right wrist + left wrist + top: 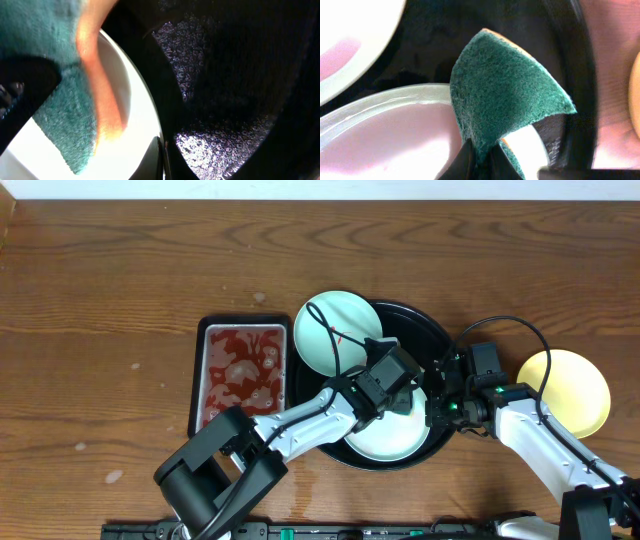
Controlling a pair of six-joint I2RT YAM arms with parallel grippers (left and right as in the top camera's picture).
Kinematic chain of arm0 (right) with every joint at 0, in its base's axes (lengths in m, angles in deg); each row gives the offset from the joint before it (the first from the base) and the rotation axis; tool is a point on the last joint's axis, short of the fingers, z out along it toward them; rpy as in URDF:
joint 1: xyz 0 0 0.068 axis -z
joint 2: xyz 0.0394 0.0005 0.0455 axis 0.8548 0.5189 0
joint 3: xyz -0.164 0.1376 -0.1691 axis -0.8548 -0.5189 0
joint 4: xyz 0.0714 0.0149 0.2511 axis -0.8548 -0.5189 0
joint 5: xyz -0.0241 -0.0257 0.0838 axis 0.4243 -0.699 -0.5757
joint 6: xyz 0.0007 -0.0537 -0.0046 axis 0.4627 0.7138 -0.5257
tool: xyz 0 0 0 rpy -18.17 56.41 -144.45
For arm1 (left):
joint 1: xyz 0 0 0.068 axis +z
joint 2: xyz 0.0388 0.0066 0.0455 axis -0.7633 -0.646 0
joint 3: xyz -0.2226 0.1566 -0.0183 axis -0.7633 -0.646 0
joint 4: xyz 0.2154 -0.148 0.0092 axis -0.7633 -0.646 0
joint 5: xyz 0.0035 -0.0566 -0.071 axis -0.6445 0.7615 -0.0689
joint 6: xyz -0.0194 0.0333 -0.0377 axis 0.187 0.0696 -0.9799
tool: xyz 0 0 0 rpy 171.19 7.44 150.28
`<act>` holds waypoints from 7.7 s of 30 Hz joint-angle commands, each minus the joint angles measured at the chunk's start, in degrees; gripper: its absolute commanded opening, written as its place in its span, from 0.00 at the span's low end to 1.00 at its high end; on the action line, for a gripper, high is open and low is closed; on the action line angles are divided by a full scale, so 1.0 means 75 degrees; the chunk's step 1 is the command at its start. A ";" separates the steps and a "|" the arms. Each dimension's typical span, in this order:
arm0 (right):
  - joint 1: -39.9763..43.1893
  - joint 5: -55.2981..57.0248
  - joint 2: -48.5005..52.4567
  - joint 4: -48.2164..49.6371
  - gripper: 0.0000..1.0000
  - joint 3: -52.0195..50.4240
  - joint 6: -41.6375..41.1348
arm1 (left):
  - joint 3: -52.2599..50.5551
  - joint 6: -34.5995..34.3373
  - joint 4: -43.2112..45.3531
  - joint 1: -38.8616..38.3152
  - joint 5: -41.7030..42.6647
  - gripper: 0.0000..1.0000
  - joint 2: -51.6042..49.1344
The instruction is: Clean dirty plates on tray and stack at the side
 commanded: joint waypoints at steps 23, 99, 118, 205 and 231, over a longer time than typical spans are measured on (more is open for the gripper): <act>-0.0006 0.0251 0.0047 -0.0032 0.01 -0.0023 -0.0061 | -0.0259 0.0029 -0.0347 0.0259 -0.0697 0.07 0.1096; -0.0006 0.0251 0.0047 -0.0032 0.01 -0.0023 -0.0061 | -0.0653 0.1215 -0.0600 0.0032 0.2690 0.08 0.0688; -0.0006 0.0189 0.0047 -0.0108 0.12 -0.0023 -0.0067 | -0.0653 0.1830 -0.3051 0.1711 0.0291 0.08 0.3552; -0.2113 0.6027 -0.1886 -0.1585 0.01 0.2538 0.1338 | -0.2428 0.3503 -0.3669 0.5630 -0.0810 0.07 0.4398; -0.4756 0.9025 -0.1157 0.0455 0.01 0.2535 0.4570 | -0.2428 0.3561 -0.2789 0.5630 -0.0638 0.27 0.3016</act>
